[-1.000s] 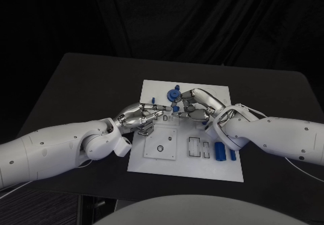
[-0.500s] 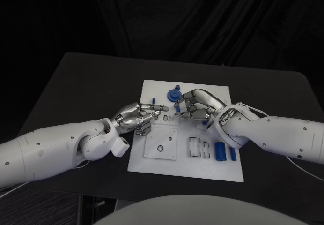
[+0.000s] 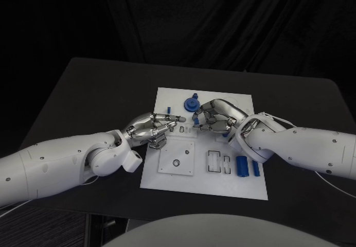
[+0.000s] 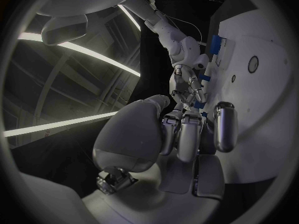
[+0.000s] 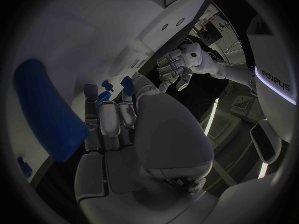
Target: Assemble the parts on the task board
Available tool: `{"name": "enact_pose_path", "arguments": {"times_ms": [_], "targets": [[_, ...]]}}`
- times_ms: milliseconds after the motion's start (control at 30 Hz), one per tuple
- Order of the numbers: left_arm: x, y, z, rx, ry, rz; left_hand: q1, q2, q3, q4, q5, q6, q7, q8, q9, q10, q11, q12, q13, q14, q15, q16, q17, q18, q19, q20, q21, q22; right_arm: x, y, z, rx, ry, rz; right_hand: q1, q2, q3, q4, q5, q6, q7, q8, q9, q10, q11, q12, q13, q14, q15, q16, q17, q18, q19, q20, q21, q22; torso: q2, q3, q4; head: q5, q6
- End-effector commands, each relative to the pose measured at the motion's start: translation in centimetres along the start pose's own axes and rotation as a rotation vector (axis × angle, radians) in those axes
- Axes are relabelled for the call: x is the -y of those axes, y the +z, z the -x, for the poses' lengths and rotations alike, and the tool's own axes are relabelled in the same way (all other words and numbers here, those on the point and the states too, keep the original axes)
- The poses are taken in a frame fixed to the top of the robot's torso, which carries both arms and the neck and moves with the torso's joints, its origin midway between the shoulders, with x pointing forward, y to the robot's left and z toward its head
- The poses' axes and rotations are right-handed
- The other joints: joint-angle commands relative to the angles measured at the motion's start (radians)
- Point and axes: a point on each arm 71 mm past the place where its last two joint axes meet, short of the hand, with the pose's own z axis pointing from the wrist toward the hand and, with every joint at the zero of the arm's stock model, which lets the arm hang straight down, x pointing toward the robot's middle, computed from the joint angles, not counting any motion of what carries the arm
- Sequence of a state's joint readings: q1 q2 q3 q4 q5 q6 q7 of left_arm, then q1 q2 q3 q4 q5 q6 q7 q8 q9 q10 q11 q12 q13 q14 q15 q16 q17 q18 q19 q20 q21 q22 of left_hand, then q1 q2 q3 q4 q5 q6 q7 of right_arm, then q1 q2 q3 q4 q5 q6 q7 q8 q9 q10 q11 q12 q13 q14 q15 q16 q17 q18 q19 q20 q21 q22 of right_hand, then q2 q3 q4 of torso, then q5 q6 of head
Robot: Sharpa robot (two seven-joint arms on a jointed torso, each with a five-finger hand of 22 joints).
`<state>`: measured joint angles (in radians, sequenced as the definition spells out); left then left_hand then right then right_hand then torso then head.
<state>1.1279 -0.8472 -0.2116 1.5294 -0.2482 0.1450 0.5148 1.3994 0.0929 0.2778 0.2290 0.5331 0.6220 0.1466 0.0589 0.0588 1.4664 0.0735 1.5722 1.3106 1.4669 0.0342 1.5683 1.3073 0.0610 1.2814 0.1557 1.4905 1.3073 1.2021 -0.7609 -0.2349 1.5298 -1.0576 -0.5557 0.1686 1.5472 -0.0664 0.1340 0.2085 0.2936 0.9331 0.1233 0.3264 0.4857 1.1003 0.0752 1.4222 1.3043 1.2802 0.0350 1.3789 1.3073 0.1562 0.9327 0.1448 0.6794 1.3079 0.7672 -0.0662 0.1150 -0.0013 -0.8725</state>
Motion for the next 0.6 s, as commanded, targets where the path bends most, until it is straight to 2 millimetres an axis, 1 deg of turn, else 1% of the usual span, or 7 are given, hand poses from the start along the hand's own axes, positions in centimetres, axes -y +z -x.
{"name": "enact_pose_path", "arguments": {"times_ms": [33,100,167,333,400,600], "targets": [[0.04,0.1,-0.22,-0.007,-0.008,-0.013,0.003,0.004,0.006,-0.002,0.005,0.007,0.0,0.002,0.002,0.104,0.001,-0.001,0.26,0.104,0.007,0.003,0.264,-0.004,-0.002,-0.003,-0.006,0.097,0.17,0.0,-0.3,-0.028,-0.003,-0.023,-0.01,-0.001,0.0,0.005,-0.001,-0.001,0.004,0.012,0.011,-0.008,0.002,-0.006,-0.001,-0.01,0.002,-0.004,0.08,0.018,-0.011,0.0,-0.007,0.028,0.0,0.0003,-0.0014,0.001,0.0],[0.04,0.11,-0.23,-0.007,-0.008,-0.013,0.003,0.004,0.007,-0.003,0.006,0.008,0.0,0.002,0.002,0.104,0.001,-0.001,0.26,0.104,0.007,0.003,0.264,-0.004,-0.003,-0.003,-0.006,0.097,0.19,0.02,-0.38,-0.033,-0.002,-0.025,-0.011,-0.001,0.0,0.005,-0.003,-0.002,0.005,0.012,0.01,-0.01,0.002,-0.007,-0.002,-0.011,0.002,-0.005,0.079,0.018,-0.014,0.001,-0.009,0.027,0.0,-0.0001,-0.0015,0.001,0.0],[0.04,0.12,-0.24,-0.008,-0.008,-0.013,0.003,0.004,0.007,-0.003,0.006,0.008,0.0,0.002,0.002,0.104,0.001,-0.001,0.26,0.104,0.007,0.003,0.264,-0.004,-0.003,-0.003,-0.006,0.097,0.2,0.04,-0.48,-0.037,-0.001,-0.026,-0.011,-0.001,0.0,0.006,-0.007,-0.004,0.005,0.012,0.01,-0.018,0.003,-0.009,-0.006,-0.017,0.003,-0.008,0.076,0.019,-0.021,0.001,-0.018,0.025,0.0,0.0009,-0.0009,0.001,0.0],[0.03,0.15,-0.24,-0.009,-0.008,-0.013,0.004,0.004,0.007,-0.003,0.007,0.01,0.0,0.002,0.002,0.104,0.001,-0.001,0.26,0.104,0.006,0.003,0.264,-0.004,-0.003,-0.003,-0.006,0.096,0.24,0.13,-0.75,-0.047,0.001,-0.028,-0.01,0.0,0.001,0.005,-0.014,-0.007,0.007,0.013,0.008,-0.026,0.004,-0.011,-0.011,-0.024,0.005,-0.011,0.073,0.02,-0.026,0.002,-0.021,0.025,0.0,0.0013,-0.0012,0.0,0.0],[0.03,0.15,-0.24,-0.009,-0.008,-0.013,0.004,0.004,0.007,-0.003,0.007,0.01,0.0,0.002,0.002,0.104,0.001,-0.001,0.26,0.104,0.006,0.003,0.264,-0.004,-0.003,-0.003,-0.006,0.096,0.27,0.17,-0.81,-0.049,0.001,-0.028,-0.01,0.0,0.001,0.005,-0.025,-0.011,0.008,0.013,0.007,-0.032,0.006,-0.011,-0.013,-0.029,0.006,-0.013,0.07,0.019,-0.029,0.004,-0.022,0.025,0.0,0.0006,-0.0015,0.0,0.0],[0.01,0.13,-0.18,-0.008,-0.008,-0.013,0.003,0.005,0.008,-0.003,0.008,0.01,0.0,0.002,0.002,0.104,0.001,-0.001,0.26,0.104,0.006,0.003,0.264,-0.004,-0.003,-0.003,-0.006,0.096,0.32,0.24,-0.92,-0.053,0.001,-0.03,-0.009,0.0,0.001,0.005,-0.032,-0.014,0.009,0.014,0.005,-0.042,0.007,-0.013,-0.018,-0.036,0.008,-0.016,0.066,0.019,-0.032,0.005,-0.024,0.025,-0.001,0.0004,-0.0001,-0.001,0.0]]}}
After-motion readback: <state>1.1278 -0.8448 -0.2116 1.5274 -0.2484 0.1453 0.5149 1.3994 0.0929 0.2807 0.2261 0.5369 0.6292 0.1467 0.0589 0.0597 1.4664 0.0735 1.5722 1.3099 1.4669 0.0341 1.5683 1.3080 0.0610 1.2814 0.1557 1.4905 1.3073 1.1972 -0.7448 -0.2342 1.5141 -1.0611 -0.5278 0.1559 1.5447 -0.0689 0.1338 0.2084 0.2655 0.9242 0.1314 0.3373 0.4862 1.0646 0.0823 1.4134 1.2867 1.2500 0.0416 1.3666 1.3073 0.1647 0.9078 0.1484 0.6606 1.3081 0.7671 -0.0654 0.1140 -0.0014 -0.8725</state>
